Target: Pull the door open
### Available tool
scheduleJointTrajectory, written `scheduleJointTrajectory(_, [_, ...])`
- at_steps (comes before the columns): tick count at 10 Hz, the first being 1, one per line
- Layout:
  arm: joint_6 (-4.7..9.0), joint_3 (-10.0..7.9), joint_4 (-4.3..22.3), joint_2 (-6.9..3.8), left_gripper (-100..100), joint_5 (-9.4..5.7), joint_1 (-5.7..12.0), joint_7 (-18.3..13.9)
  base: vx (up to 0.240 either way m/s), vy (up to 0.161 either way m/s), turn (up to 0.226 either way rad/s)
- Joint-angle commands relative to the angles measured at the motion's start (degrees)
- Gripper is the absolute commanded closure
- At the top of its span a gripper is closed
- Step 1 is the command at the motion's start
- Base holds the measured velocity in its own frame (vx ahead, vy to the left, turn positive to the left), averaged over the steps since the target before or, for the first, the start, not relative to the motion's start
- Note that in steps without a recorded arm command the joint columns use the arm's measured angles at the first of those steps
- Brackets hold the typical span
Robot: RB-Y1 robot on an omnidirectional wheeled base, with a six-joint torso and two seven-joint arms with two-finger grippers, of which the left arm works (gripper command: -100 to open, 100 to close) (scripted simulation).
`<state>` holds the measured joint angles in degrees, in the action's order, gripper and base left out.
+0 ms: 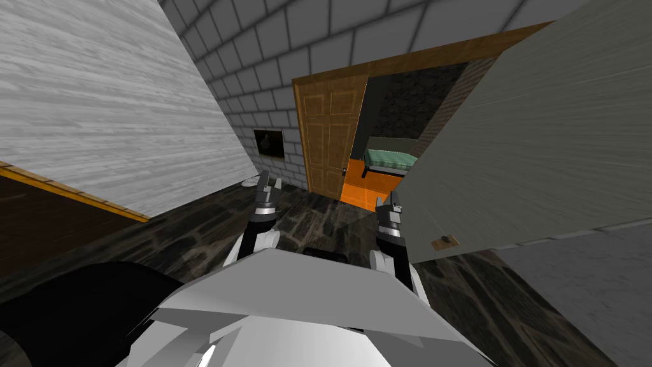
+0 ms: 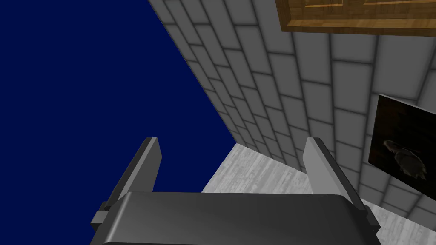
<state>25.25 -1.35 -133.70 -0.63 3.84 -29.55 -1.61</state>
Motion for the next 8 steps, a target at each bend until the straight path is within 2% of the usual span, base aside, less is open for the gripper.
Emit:
scheduleJointTrajectory(1, [0.48, -0.03, 1.96, -0.56, -100, -0.13, 0.5, -0.22, 0.124, -0.129, -0.029])
scheduleJointTrajectory(5, [1.7, -0.1, 6.96, -1.75, -100, -0.45, 1.77, -0.77, 0.19, -0.027, -0.066])
scheduleJointTrajectory(8, [2.54, -0.15, 10.36, -2.44, -100, -0.67, 2.64, -1.15, 0.14, -0.051, -0.044])
